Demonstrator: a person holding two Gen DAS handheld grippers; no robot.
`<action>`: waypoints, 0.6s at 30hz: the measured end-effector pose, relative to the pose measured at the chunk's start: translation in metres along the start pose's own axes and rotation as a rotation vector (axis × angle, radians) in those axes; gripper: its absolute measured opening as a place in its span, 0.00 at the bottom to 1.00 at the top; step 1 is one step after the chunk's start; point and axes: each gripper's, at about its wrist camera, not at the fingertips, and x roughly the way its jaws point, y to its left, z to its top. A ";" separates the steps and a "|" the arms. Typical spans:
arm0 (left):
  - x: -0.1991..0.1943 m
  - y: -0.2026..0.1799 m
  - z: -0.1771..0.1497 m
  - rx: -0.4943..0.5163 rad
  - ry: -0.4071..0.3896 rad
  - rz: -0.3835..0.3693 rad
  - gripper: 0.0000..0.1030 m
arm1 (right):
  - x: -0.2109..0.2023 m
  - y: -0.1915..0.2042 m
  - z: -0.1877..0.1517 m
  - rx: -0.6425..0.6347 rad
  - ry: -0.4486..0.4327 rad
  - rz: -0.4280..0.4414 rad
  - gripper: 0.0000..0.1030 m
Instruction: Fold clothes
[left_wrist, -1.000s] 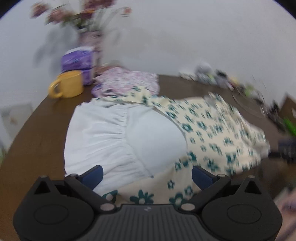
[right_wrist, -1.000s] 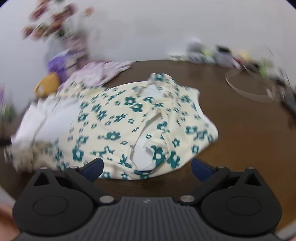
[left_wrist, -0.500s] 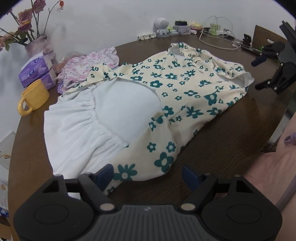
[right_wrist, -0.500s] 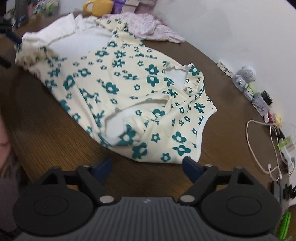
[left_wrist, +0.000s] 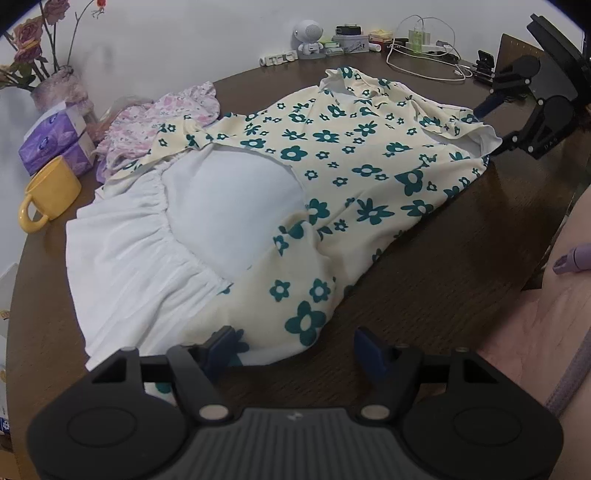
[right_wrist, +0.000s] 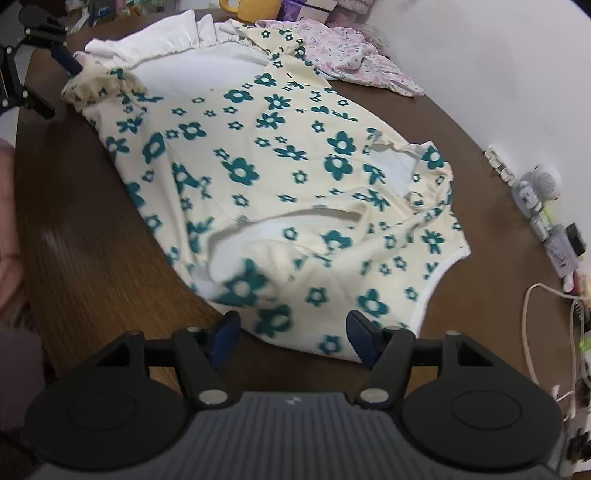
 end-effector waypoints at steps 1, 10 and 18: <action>0.001 0.000 0.001 0.003 0.000 0.001 0.68 | 0.000 -0.003 0.000 -0.004 0.005 0.003 0.59; 0.009 0.002 0.007 0.021 -0.038 -0.009 0.36 | 0.011 0.000 0.009 -0.091 0.008 0.069 0.07; 0.010 0.014 0.001 -0.052 -0.062 -0.030 0.39 | 0.011 0.012 0.006 -0.090 0.005 0.010 0.05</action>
